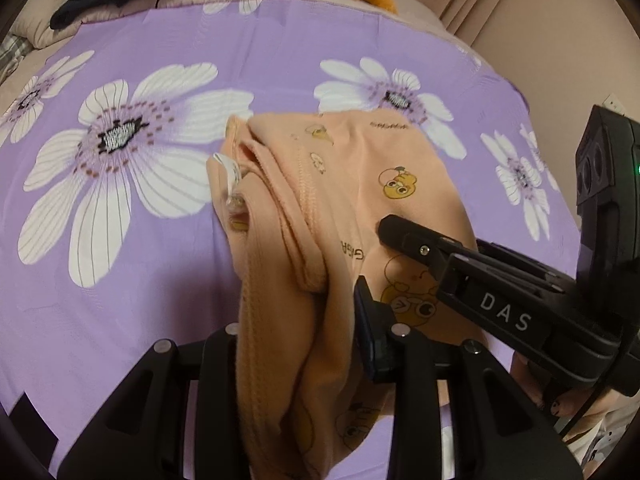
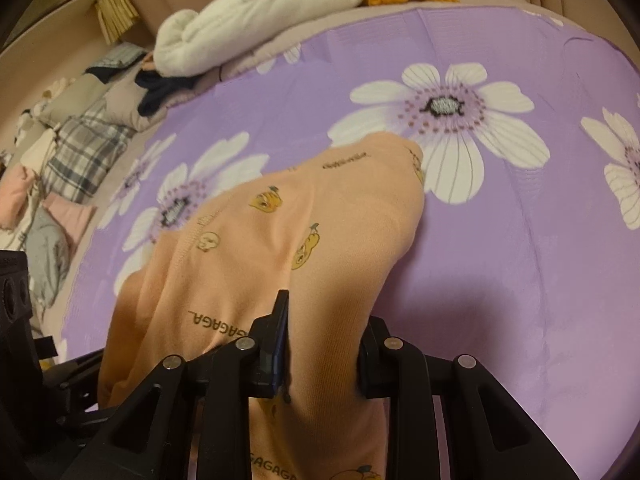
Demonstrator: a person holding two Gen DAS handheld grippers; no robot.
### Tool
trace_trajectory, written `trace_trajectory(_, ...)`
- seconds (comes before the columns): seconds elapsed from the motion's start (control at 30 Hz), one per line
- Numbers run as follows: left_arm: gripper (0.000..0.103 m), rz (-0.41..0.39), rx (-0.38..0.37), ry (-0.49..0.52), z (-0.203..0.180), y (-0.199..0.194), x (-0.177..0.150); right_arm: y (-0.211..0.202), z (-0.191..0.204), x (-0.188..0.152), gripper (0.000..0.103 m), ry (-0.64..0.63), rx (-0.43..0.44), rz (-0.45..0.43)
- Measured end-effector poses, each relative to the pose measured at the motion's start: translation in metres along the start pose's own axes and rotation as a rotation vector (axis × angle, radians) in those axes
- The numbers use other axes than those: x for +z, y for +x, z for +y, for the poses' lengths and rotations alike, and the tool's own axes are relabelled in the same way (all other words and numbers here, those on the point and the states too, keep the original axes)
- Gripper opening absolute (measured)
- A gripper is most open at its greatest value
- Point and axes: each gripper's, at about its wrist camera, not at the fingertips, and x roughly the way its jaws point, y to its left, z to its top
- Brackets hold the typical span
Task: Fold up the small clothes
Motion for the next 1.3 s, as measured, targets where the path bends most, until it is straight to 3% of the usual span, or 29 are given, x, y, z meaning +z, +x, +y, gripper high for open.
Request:
trace_trajectory(0.13, 0.039, 0.005, 0.009, 0.006, -0.001, -0.003, -0.002, -0.001, -0.004, -0.001, 0.031, 0.017, -0.016, 0.015)
trace_trajectory(0.23, 0.044, 0.003, 0.002, -0.002, 0.001, -0.013, -0.003, -0.008, -0.001, -0.001, 0.043, 0.006, -0.058, 0.005)
trace_trajectory(0.27, 0.046, -0.004, -0.003, -0.005, 0.002, -0.017, -0.003, -0.014, 0.001, -0.001, 0.050, -0.002, -0.071, -0.005)
trace_trajectory(0.33, 0.065, -0.037, -0.020, -0.006, 0.003, -0.032, -0.002, -0.025, 0.004, -0.001, 0.065, -0.005, -0.076, -0.021)
trace_trajectory(0.4, 0.073, -0.085, -0.041, -0.010, 0.003, -0.051, -0.001, -0.034, 0.006, 0.000, 0.081, -0.010, -0.076, -0.045)
trace_trajectory(0.47, 0.076, -0.120, -0.049, -0.004, 0.002, -0.069, -0.001, -0.048, 0.010, 0.002, 0.086, -0.010, -0.064, -0.089)
trace_trajectory(0.6, 0.088, -0.206, -0.060, 0.015, 0.000, -0.104, -0.005, -0.074, 0.018, 0.004, 0.090, -0.002, -0.058, -0.145)
trace_trajectory(0.73, 0.101, -0.282, -0.042, 0.039, -0.002, -0.130, -0.009, -0.098, 0.028, 0.002, 0.095, -0.030, -0.109, -0.204)
trace_trajectory(0.93, 0.102, -0.316, -0.006, 0.043, 0.004, -0.148, -0.015, -0.118, 0.034, -0.007, 0.098, -0.025, -0.120, -0.262)
trace_trajectory(1.3, 0.103, -0.296, 0.046, 0.024, 0.017, -0.146, -0.020, -0.134, 0.035, -0.026, 0.101, 0.025, -0.137, -0.290)
